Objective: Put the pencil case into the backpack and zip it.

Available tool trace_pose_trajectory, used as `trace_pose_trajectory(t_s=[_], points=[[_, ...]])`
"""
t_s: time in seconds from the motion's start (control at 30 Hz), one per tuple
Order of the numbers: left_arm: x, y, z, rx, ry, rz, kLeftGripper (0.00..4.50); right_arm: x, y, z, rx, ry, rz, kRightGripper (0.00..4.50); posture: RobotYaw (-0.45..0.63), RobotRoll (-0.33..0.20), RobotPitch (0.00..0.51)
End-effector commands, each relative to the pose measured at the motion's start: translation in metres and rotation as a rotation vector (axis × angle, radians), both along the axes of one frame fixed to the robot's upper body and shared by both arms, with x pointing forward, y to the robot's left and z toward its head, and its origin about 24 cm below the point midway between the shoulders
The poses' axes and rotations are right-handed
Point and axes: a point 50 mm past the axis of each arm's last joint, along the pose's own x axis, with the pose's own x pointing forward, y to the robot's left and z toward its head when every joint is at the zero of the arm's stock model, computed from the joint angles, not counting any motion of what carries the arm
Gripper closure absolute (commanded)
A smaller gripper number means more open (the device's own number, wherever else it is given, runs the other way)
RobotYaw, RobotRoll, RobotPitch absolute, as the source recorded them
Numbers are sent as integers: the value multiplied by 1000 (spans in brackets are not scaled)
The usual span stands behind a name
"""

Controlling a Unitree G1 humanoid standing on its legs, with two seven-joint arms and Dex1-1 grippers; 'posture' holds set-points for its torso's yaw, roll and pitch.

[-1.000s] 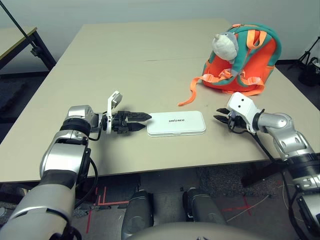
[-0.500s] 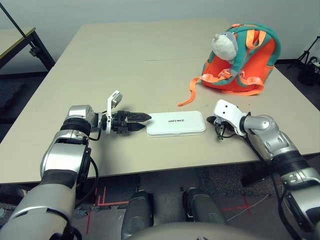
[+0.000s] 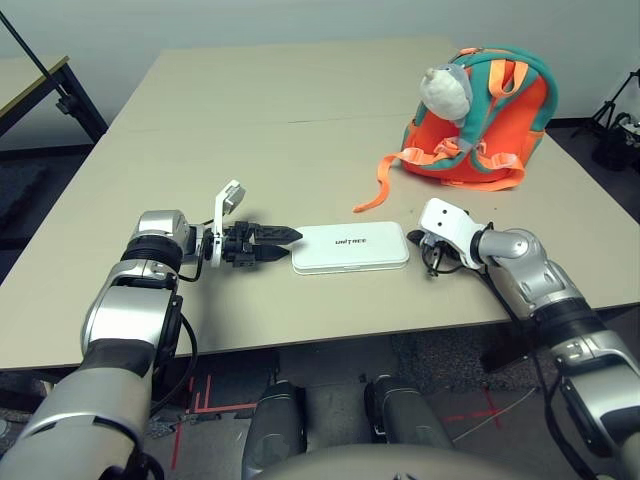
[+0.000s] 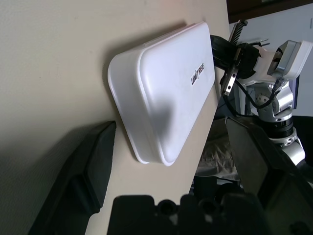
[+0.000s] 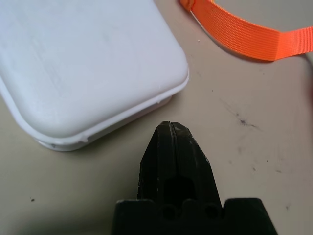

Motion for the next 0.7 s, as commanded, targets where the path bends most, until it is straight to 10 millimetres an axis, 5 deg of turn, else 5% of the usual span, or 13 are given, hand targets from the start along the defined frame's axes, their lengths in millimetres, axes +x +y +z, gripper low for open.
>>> trace_pose_trajectory(t_s=[0.03, 0.7], points=[[0, -3, -3, 21, 11, -4, 0, -4, 16, -9, -2, 43, 59, 4453, -156, 0, 39], [-2, -7, -8, 20, 19, -15, 0, -6, 50, -4, 22, 60, 146, 4453, -163, 0, 39]])
